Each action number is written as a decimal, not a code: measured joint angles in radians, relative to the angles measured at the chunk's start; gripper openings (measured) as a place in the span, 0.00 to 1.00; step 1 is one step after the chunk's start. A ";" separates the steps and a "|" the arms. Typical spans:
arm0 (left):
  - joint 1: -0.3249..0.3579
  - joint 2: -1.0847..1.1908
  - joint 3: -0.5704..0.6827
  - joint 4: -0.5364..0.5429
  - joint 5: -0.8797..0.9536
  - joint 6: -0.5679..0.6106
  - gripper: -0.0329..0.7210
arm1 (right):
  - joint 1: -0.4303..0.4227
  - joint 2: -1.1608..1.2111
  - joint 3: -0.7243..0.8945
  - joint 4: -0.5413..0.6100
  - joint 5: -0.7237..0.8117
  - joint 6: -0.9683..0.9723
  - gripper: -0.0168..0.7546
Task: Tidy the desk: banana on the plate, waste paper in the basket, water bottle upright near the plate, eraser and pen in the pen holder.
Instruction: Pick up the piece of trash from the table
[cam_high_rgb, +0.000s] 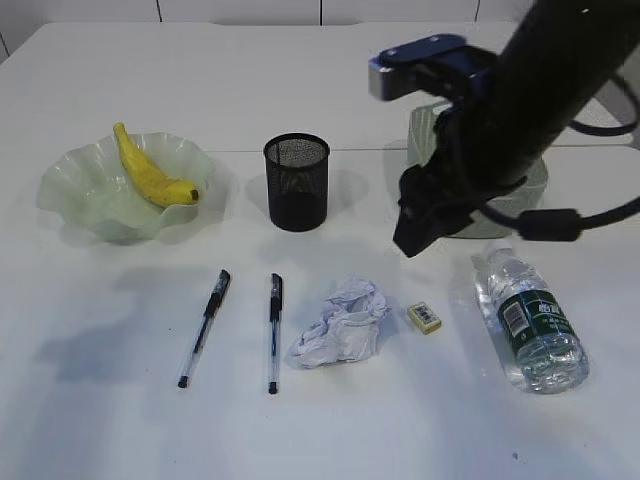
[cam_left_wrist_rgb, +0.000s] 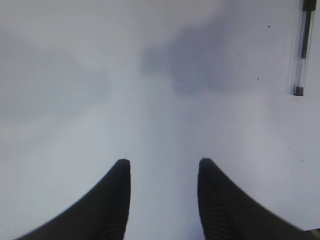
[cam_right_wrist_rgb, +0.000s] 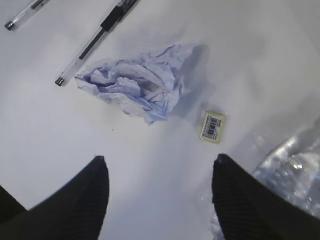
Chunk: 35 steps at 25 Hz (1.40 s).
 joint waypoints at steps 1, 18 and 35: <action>0.000 0.000 0.000 0.000 0.000 0.000 0.45 | 0.010 0.037 -0.019 -0.002 0.002 -0.026 0.65; 0.000 0.000 0.000 0.000 -0.002 0.000 0.45 | 0.089 0.317 -0.090 -0.016 -0.100 -0.342 0.65; 0.000 0.000 0.000 0.000 -0.010 0.000 0.45 | 0.089 0.451 -0.094 0.005 -0.150 -0.352 0.46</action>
